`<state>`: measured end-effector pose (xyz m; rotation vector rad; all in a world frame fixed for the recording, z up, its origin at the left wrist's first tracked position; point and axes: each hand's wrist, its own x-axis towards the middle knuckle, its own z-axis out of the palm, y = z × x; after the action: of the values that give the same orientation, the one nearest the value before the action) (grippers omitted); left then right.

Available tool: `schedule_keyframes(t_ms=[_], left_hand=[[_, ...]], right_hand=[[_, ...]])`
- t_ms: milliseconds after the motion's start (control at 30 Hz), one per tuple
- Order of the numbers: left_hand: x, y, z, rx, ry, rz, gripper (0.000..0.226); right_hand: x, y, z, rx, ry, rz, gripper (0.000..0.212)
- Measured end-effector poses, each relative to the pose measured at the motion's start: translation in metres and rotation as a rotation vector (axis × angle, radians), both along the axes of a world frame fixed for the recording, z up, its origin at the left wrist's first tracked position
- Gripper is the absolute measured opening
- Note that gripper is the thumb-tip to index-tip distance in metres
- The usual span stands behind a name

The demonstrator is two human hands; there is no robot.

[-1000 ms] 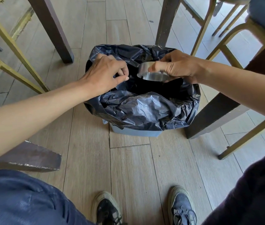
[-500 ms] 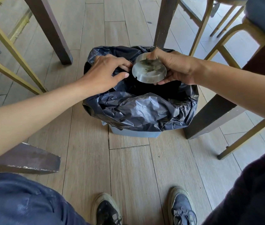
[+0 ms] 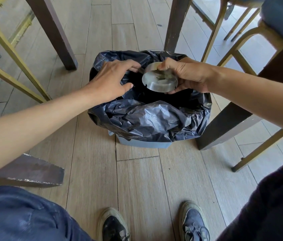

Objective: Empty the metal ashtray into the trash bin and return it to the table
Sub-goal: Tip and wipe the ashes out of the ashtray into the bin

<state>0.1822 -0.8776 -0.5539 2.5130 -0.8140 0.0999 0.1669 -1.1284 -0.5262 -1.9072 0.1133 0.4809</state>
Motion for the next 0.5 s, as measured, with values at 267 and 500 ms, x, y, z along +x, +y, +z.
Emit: schedule_keyframes(t_ms=[267,500], left_hand=[[-0.008,-0.007,0.006,-0.043,0.017,-0.070,0.099],[-0.004,-0.016,0.006,-0.127,0.002,-0.087,0.102]], right_hand=[[-0.001,0.004,0.010,0.178,0.191,-0.040,0.062],[0.004,0.006,0.008,0.229,0.246,-0.001,0.065]])
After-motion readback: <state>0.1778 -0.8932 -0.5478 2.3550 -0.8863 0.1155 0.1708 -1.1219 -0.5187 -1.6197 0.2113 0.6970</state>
